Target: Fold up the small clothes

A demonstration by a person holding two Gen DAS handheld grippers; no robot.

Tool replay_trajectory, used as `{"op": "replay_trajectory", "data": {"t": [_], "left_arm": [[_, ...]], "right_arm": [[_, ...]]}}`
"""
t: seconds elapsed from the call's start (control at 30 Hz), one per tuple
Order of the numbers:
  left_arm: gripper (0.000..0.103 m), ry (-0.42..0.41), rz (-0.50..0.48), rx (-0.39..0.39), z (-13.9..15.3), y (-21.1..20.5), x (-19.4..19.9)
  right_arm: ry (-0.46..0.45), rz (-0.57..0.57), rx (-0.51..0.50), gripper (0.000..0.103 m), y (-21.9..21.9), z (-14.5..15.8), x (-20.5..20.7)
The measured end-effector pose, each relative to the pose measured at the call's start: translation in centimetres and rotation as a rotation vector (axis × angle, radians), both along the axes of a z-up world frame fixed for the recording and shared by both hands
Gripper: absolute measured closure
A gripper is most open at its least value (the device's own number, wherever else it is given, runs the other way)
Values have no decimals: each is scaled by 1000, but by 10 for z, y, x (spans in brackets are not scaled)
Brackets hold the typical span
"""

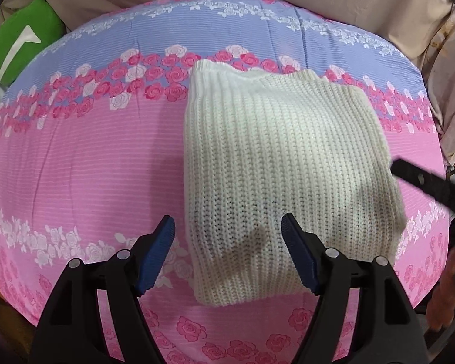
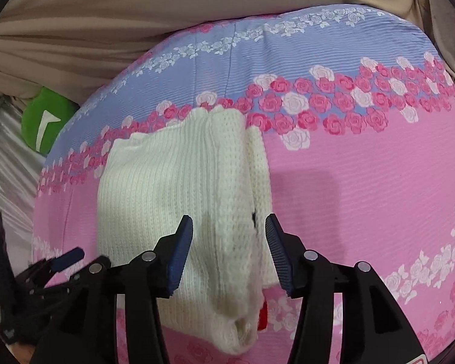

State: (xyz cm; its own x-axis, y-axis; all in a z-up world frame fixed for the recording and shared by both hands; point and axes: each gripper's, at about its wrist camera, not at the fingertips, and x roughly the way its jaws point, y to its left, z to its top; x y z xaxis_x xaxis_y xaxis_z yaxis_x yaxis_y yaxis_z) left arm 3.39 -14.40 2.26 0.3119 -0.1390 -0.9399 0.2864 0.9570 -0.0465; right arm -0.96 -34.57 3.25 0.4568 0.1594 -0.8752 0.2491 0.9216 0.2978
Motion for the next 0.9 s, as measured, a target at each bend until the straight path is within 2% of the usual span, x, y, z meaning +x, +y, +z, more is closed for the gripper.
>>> {"op": "replay_trajectory", "data": {"t": [0.17, 0.2, 0.23, 0.27, 0.33, 0.4, 0.43, 0.53, 0.57, 0.7, 0.77, 0.8, 0.9], "left_arm": [[33, -21, 17, 4, 5, 1, -7], [33, -25, 21, 5, 6, 1, -9], [33, -31, 27, 7, 8, 2, -11], [33, -34, 32, 10, 8, 2, -12], [33, -38, 38, 11, 10, 3, -14], [33, -45, 48, 18, 11, 5, -16], [33, -46, 51, 20, 10, 6, -17], [33, -32, 67, 26, 5, 7, -16], [33, -30, 67, 32, 3, 7, -15], [33, -31, 56, 49, 1, 3, -13], [33, -29, 52, 51, 0, 1, -12], [33, -24, 48, 53, -1, 0, -11], [32, -17, 33, 58, -4, -2, -10]], "right_arm": [[37, 16, -21, 53, -9, -19, 53], [42, 26, -17, 60, -8, -22, 61], [40, 38, -6, 85, -7, -24, 66], [36, 48, 1, 88, -6, -22, 70], [-38, 46, 8, 90, -5, -6, 65], [-104, 28, 2, 90, -8, 9, 55], [-102, 17, 1, 90, -12, 3, 52], [83, 58, -76, 89, -11, -49, 57], [66, 57, -75, 89, -11, -49, 53], [-17, 24, -17, 81, -11, -8, 30], [-46, 34, -1, 68, -8, 6, 8], [-46, 41, 10, 59, -7, 8, -3], [-2, 60, 20, 59, 5, -4, -37]]}}
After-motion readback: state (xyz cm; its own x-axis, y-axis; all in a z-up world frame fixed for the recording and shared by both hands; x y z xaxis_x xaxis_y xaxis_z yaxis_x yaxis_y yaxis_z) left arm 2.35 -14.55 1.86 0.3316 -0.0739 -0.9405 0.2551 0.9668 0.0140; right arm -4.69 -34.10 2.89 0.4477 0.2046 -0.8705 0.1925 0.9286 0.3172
